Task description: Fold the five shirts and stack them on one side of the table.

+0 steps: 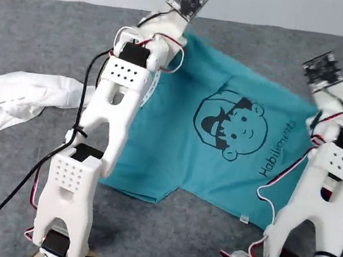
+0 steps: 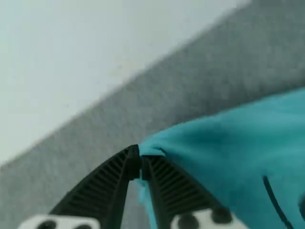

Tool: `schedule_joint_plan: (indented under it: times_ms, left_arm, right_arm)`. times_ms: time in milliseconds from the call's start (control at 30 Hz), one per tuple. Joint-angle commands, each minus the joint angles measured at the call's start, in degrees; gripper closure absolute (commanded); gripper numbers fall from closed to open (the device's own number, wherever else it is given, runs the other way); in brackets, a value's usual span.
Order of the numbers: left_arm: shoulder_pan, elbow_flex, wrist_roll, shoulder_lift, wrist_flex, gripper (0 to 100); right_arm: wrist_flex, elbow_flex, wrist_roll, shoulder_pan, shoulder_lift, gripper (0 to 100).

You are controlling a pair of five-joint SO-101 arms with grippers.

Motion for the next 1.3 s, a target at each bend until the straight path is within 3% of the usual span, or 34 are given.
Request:
schedule_joint_plan:
  times_ms: [0,367,500,767,900,1267]
  left_arm:
    - [1.7,-4.3,-6.6,-0.8,17.0,100]
    - [6.9,-4.3,-17.6,-1.1,42.8,100]
    - [5.6,-1.2,-18.4,-2.1,42.6,100]
    - [2.9,16.7,-28.0,-12.0,42.6,100]
    - [-0.4,25.1,-31.7,-17.8,42.6,100]
    - [-10.1,32.1,-37.6,-22.2,42.6,100]
  right_arm:
    - [11.2,-1.9,1.1,-3.2,-4.7,98.7]
    - [31.6,-1.9,-5.8,-5.3,-6.4,98.3]
    - [37.9,-1.9,-5.7,-5.3,-6.5,98.3]
    - [42.1,-1.9,-5.5,-2.9,-6.5,98.3]
    - [45.7,-1.9,-1.7,-0.8,-6.5,98.3]
    - [49.5,-1.9,4.1,5.5,-6.5,98.6]
